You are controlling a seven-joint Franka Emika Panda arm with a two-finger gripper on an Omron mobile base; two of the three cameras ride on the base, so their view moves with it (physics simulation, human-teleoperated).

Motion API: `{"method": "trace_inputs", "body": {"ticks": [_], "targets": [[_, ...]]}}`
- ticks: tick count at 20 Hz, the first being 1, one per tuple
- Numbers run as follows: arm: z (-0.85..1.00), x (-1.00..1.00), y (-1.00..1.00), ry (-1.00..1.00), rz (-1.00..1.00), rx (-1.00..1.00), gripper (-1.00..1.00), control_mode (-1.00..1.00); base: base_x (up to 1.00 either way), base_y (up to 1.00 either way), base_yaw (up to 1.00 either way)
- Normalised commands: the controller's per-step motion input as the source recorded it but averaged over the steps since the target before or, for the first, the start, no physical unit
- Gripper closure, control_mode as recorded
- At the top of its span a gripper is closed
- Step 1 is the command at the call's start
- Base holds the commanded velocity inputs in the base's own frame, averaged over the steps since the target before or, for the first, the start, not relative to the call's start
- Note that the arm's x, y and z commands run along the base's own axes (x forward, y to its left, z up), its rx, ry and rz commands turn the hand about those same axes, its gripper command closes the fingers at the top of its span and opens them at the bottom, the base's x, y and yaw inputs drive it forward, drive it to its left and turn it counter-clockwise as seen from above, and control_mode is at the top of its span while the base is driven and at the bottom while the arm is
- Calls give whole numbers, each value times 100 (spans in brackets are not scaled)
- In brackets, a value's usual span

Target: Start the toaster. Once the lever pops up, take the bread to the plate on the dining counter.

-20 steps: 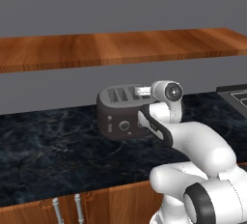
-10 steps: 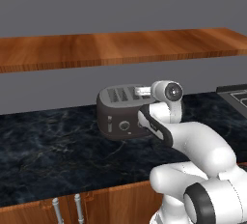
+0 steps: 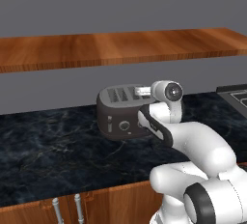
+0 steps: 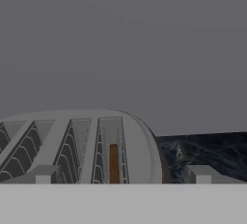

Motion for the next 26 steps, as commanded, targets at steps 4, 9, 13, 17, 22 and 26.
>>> {"method": "trace_inputs", "body": {"ticks": [4, 9, 13, 17, 22, 26], "targets": [[0, 0, 0, 0, 0, 0, -100, -100, 0, 0, 0], [0, 0, 0, 0, 0, 0, -100, -100, 0, 0, 0], [0, 0, 0, 0, 0, 0, -100, -100, 0, 0, 0], [0, 0, 0, 0, 0, 0, -100, -100, 0, 0, 0], [0, 0, 0, 0, 0, 0, -100, -100, 0, 0, 0], [0, 0, 0, 0, 0, 0, -100, -100, 0, 0, 0]]}}
